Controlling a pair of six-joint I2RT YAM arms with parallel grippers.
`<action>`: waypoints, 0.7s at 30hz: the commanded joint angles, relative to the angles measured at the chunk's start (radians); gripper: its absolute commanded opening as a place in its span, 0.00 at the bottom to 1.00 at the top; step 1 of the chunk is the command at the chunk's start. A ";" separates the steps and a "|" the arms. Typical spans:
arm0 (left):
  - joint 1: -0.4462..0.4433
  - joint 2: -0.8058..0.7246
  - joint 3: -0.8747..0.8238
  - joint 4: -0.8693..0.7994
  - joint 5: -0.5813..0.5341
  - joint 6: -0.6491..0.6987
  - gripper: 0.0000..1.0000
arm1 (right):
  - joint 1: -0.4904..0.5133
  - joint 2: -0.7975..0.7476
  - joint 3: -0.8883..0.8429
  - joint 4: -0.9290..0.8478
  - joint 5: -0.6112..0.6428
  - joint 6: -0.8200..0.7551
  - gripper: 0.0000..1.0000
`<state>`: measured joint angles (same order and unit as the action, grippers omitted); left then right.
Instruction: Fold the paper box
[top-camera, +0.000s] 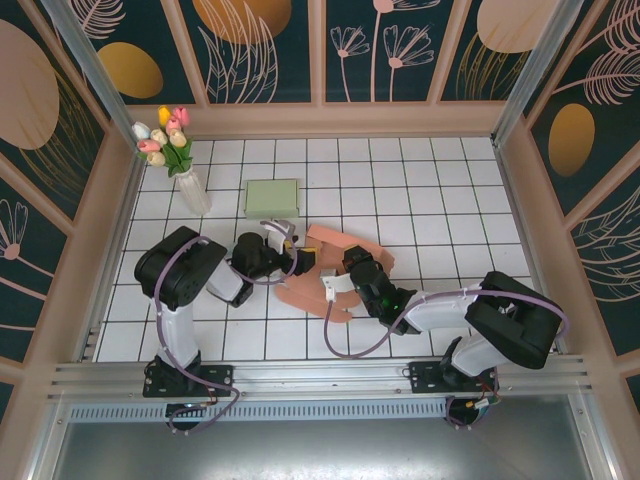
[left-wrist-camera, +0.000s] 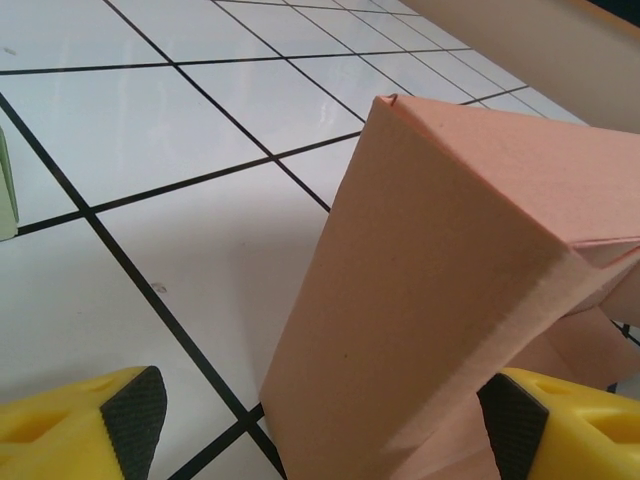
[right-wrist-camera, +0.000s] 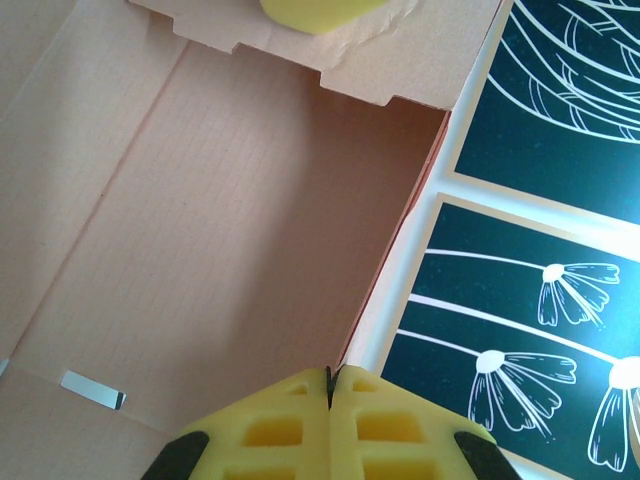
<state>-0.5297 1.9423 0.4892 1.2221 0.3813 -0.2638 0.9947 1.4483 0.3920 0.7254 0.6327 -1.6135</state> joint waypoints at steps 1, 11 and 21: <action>-0.015 -0.030 0.018 -0.035 -0.097 0.029 0.82 | 0.009 0.017 0.002 -0.107 -0.033 0.007 0.00; -0.079 -0.058 0.029 -0.039 -0.170 0.058 0.75 | 0.013 0.018 0.011 -0.115 -0.042 0.019 0.00; -0.082 -0.062 0.035 -0.043 -0.182 0.064 0.67 | 0.016 -0.025 0.061 -0.203 -0.080 0.084 0.00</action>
<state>-0.6090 1.9041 0.5026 1.1675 0.2253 -0.2108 0.9951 1.4357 0.4339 0.6449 0.6273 -1.5597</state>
